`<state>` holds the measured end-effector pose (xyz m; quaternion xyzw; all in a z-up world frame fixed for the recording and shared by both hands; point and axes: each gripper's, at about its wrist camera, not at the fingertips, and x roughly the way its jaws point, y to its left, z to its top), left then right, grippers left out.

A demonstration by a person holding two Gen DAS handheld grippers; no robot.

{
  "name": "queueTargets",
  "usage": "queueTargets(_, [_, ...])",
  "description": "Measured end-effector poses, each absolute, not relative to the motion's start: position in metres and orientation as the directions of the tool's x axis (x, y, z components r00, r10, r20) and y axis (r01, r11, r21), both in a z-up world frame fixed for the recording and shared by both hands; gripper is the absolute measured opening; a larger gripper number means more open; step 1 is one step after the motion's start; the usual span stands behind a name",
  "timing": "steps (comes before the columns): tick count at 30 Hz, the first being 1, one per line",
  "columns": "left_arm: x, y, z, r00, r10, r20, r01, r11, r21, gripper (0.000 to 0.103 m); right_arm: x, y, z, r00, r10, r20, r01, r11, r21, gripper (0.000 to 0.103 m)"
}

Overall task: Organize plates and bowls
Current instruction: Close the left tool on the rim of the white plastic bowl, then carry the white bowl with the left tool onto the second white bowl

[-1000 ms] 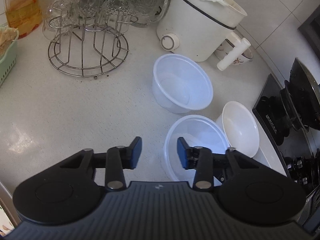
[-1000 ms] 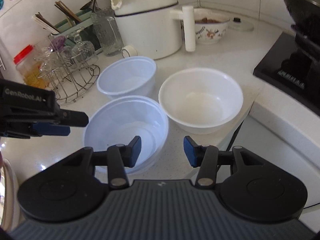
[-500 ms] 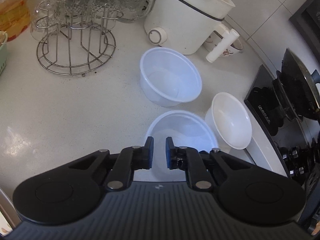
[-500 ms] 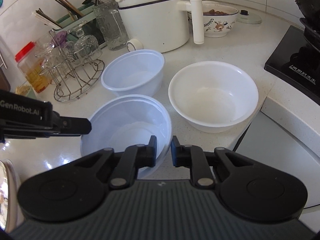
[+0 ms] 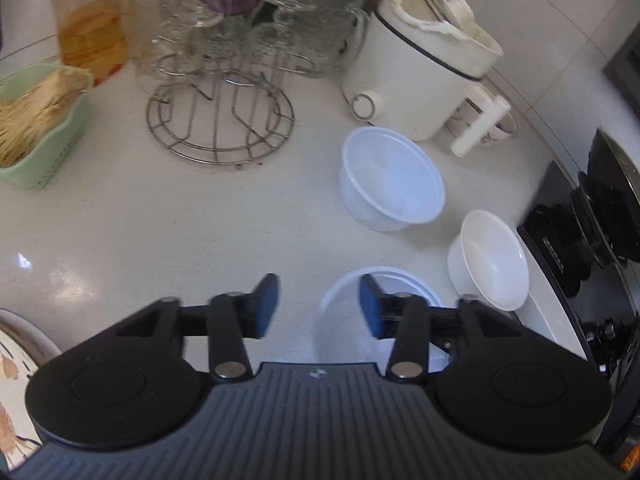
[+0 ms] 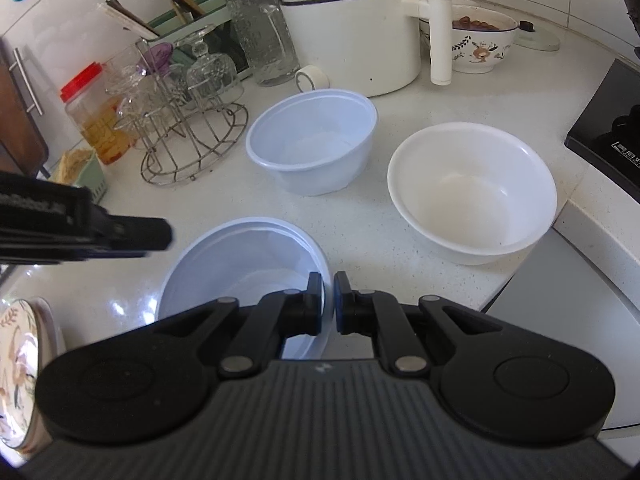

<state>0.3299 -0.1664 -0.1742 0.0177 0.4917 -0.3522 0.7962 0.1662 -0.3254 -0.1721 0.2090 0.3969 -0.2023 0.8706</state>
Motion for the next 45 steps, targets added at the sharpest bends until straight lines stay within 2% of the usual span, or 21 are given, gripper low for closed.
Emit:
queueTargets(4, [0.330, -0.162, -0.190, 0.231, -0.530, -0.816, 0.552, 0.762, -0.338, 0.053, 0.166, -0.327, -0.175, 0.595, -0.176, -0.784, 0.514, 0.833, 0.204, 0.009])
queueTargets(6, [0.328, -0.162, -0.200, 0.208, -0.526, -0.825, 0.537, 0.766, -0.353, 0.039, 0.167, -0.327, -0.176, 0.599, -0.168, -0.783, 0.503, 0.839, 0.206, 0.009])
queueTargets(7, [0.328, -0.162, -0.203, 0.195, -0.525, -0.828, 0.527, 0.768, -0.363, 0.035, 0.169, -0.327, -0.176, 0.602, -0.161, -0.782, 0.496, 0.843, 0.207, 0.009])
queueTargets(9, [0.328, -0.159, -0.211, 0.169, -0.533, -0.829, 0.506, 0.769, -0.391, 0.017, 0.171, -0.325, -0.176, 0.604, -0.151, -0.783, 0.485, 0.848, 0.211, 0.009])
queueTargets(12, [0.329, -0.152, -0.210, 0.179, -0.516, -0.838, 0.490, 0.785, -0.379, 0.012, 0.177, -0.322, -0.174, 0.606, -0.137, -0.783, 0.468, 0.858, 0.213, 0.009])
queueTargets(19, [0.340, -0.113, -0.185, 0.219, -0.486, -0.846, 0.471, 0.812, -0.344, 0.012, 0.189, -0.309, -0.158, 0.650, -0.034, -0.759, 0.372, 0.885, 0.279, 0.009])
queueTargets(23, [0.341, -0.101, -0.179, 0.266, -0.437, -0.859, 0.461, 0.840, -0.285, 0.012, 0.200, -0.291, -0.157, 0.667, 0.002, -0.745, 0.326, 0.898, 0.294, 0.009])
queueTargets(35, [0.348, -0.080, -0.175, 0.280, -0.436, -0.855, 0.431, 0.853, -0.294, 0.013, 0.217, -0.273, -0.168, 0.620, 0.055, -0.783, 0.286, 0.913, 0.290, 0.012])
queueTargets(37, [0.347, -0.078, -0.170, 0.288, -0.441, -0.850, 0.426, 0.854, -0.299, 0.013, 0.216, -0.274, -0.164, 0.622, 0.059, -0.781, 0.279, 0.915, 0.290, 0.018])
queueTargets(39, [0.345, -0.075, -0.164, 0.299, -0.448, -0.843, 0.420, 0.855, -0.305, 0.013, 0.213, -0.274, -0.158, 0.634, 0.053, -0.771, 0.269, 0.920, 0.285, 0.050])
queueTargets(40, [0.344, -0.073, -0.160, 0.307, -0.447, -0.840, 0.419, 0.856, -0.302, 0.013, 0.211, -0.274, -0.154, 0.649, 0.048, -0.759, 0.263, 0.922, 0.283, 0.055])
queueTargets(45, [0.331, -0.069, -0.132, 0.363, -0.437, -0.823, 0.434, 0.861, -0.266, 0.013, 0.201, -0.275, -0.136, 0.701, 0.051, -0.711, 0.219, 0.934, 0.283, 0.055])
